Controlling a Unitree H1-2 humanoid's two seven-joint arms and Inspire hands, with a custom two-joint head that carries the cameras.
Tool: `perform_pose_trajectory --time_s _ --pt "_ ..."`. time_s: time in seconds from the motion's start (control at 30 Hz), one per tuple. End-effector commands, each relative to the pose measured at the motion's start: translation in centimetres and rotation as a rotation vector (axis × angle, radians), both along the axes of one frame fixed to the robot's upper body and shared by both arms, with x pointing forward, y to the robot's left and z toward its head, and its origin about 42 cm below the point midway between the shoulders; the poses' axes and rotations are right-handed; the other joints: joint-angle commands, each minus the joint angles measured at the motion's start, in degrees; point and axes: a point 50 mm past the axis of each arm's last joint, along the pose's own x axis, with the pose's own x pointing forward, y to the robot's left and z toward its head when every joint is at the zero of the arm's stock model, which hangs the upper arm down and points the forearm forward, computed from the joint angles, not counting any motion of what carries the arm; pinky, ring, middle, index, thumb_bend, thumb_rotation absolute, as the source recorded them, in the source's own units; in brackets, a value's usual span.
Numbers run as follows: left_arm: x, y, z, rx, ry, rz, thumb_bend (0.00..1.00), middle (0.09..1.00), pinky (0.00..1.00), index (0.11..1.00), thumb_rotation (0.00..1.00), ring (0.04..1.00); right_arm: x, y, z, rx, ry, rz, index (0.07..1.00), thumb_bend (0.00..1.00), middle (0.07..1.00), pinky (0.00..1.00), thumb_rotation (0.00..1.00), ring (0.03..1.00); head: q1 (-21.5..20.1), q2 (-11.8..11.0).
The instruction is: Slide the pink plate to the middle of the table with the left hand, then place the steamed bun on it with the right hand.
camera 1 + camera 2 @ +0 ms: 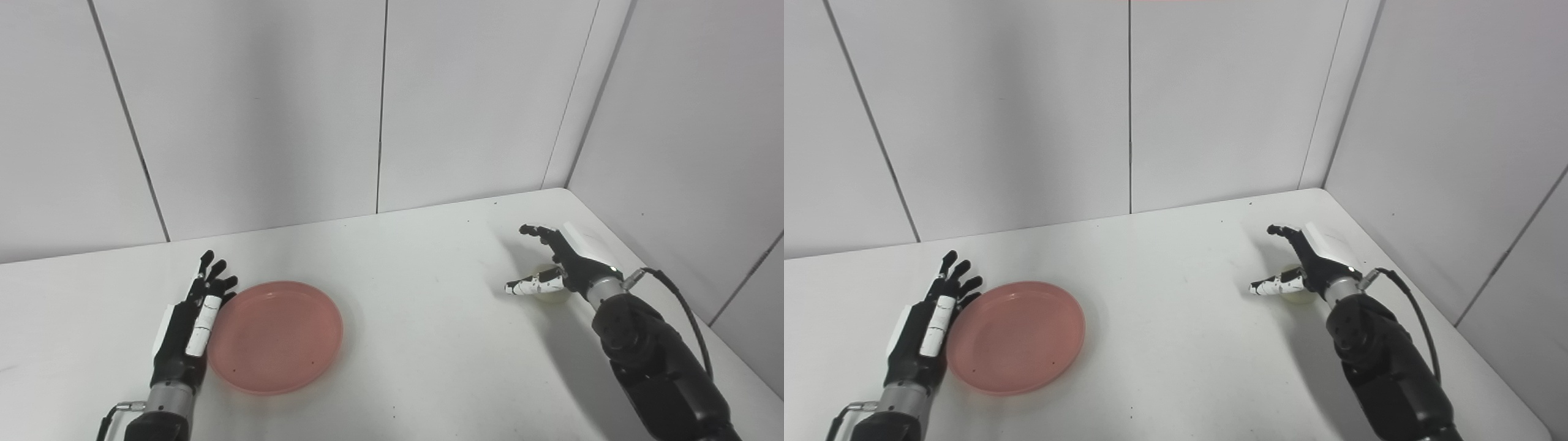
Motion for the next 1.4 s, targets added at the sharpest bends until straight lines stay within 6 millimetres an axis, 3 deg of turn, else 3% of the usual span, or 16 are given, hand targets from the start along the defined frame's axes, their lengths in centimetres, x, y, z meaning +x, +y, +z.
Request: perform_pose_trajectory --time_s 0.0,0.6,0.93,1.13,1.37 --pt "-0.7 0.3 -0.9 0.01 0.003 0.002 0.85 0.961 0.84 1.0 0.91 0.877 0.5 -0.4 2.1 -0.029 -0.09 0.029 0.812 0.89 0.863 0.73 0.31 0.861 0.28 0.05" --pt "-0.7 0.1 -0.8 0.018 0.011 -0.005 0.84 0.971 0.9 1.0 0.92 0.872 0.8 -1.9 -0.1 -0.039 -0.039 0.042 0.812 0.92 0.872 0.82 0.36 0.903 0.47 0.02" --pt "-0.9 0.1 -0.7 0.022 0.012 -0.008 0.82 0.969 0.87 1.0 0.92 0.865 0.8 -2.6 -0.7 -0.057 -0.003 0.026 0.807 0.94 0.878 0.87 0.41 0.92 0.51 0.16" --pt "-0.9 0.0 -0.8 0.033 0.011 -0.013 0.81 0.971 0.89 1.0 0.92 0.872 0.9 -2.9 -0.9 -0.058 0.009 0.021 0.8 0.94 0.873 0.78 0.39 0.911 0.6 0.09" --pt "-0.9 0.0 -0.8 0.031 0.018 -0.015 0.82 0.974 0.89 1.0 0.91 0.882 0.9 -3.0 -1.2 -0.061 0.006 0.01 0.796 0.94 0.871 0.76 0.33 0.905 0.76 0.23"
